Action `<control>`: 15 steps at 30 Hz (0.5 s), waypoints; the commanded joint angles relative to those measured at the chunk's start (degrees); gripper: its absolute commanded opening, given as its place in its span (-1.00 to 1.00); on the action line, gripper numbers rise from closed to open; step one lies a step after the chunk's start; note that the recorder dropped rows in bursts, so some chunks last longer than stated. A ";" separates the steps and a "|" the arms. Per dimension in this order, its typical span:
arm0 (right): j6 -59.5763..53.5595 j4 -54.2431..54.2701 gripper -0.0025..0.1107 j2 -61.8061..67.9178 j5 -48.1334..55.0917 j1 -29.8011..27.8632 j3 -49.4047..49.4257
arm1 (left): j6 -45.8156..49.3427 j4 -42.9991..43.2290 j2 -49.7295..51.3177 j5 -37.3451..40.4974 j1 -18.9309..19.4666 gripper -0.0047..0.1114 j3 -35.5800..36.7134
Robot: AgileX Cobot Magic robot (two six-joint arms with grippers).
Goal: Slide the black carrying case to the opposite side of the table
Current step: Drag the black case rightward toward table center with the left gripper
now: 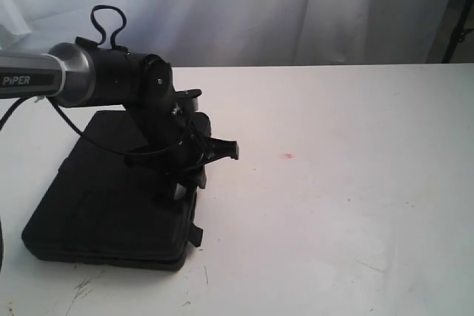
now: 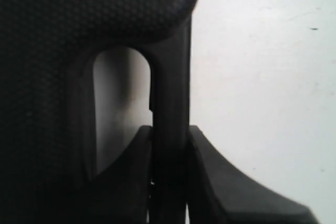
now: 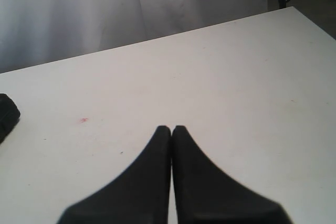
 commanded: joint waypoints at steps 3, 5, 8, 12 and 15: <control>-0.20 0.18 -0.96 -0.06 -0.03 0.24 0.21 | -3.42 -1.92 -0.56 -0.34 -2.54 -0.92 -4.37; -0.20 0.18 -0.96 -0.06 -0.03 0.24 0.21 | -4.28 -1.80 -0.56 -0.34 -3.24 -0.92 -5.23; -0.20 0.18 -0.96 -0.06 -0.03 0.24 0.21 | -5.08 -1.80 -0.13 -0.51 -3.89 -0.92 -6.71; -0.20 0.18 -0.96 -0.06 -0.03 0.24 0.21 | -5.94 -2.83 1.91 0.45 -3.89 -0.92 -8.51; -0.20 0.18 -0.96 -0.06 -0.03 0.24 0.21 | -6.18 -4.41 4.09 1.59 -3.89 -0.92 -10.15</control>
